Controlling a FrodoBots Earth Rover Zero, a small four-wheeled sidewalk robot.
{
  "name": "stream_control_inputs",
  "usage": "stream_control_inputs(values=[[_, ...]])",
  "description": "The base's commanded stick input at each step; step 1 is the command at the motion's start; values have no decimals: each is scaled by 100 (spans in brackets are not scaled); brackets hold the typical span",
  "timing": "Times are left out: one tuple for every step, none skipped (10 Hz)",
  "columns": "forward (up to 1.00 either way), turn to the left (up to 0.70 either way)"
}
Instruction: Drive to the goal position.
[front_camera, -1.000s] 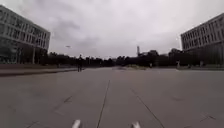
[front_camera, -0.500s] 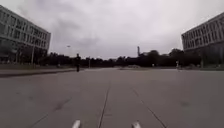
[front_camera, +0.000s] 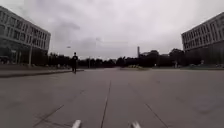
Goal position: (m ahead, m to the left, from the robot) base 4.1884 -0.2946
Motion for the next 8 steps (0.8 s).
stream_control_inputs(values=[[70,0],[70,0],[70,0],[70,0],[70,0],[70,0],[70,0],[70,0]])
